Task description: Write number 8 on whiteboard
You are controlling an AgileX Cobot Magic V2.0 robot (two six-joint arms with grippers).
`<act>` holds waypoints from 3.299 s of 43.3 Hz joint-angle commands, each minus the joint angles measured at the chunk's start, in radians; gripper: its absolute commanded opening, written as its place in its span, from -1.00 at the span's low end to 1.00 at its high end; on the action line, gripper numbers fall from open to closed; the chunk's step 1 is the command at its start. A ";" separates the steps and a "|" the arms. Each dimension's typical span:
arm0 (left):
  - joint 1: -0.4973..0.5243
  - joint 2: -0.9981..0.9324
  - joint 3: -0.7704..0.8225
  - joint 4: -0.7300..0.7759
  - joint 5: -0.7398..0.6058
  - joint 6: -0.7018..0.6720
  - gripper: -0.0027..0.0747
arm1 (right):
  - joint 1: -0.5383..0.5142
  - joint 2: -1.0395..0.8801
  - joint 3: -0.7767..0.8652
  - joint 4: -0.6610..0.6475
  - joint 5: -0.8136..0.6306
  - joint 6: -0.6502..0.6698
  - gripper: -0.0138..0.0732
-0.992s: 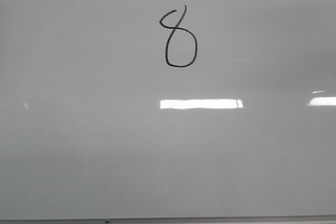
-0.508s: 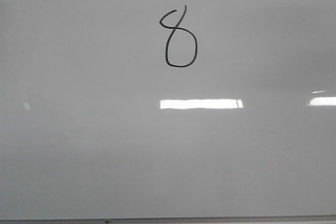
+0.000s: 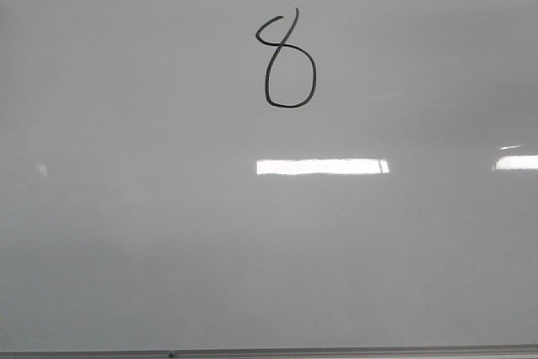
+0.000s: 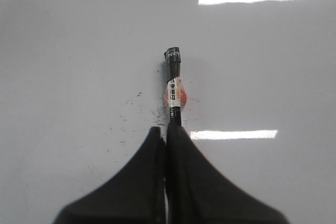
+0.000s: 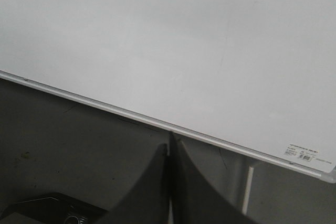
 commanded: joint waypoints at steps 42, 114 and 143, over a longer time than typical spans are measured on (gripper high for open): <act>-0.007 -0.013 0.014 -0.008 -0.082 -0.001 -0.98 | -0.236 -0.274 0.368 -0.038 -0.553 -0.011 -0.93; -0.007 -0.013 0.014 -0.008 -0.082 -0.001 -0.99 | -0.371 -0.536 0.918 0.022 -1.256 0.002 -0.93; -0.007 -0.013 0.014 -0.008 -0.082 -0.001 -0.99 | -0.344 -0.536 0.918 0.022 -1.262 0.002 -0.93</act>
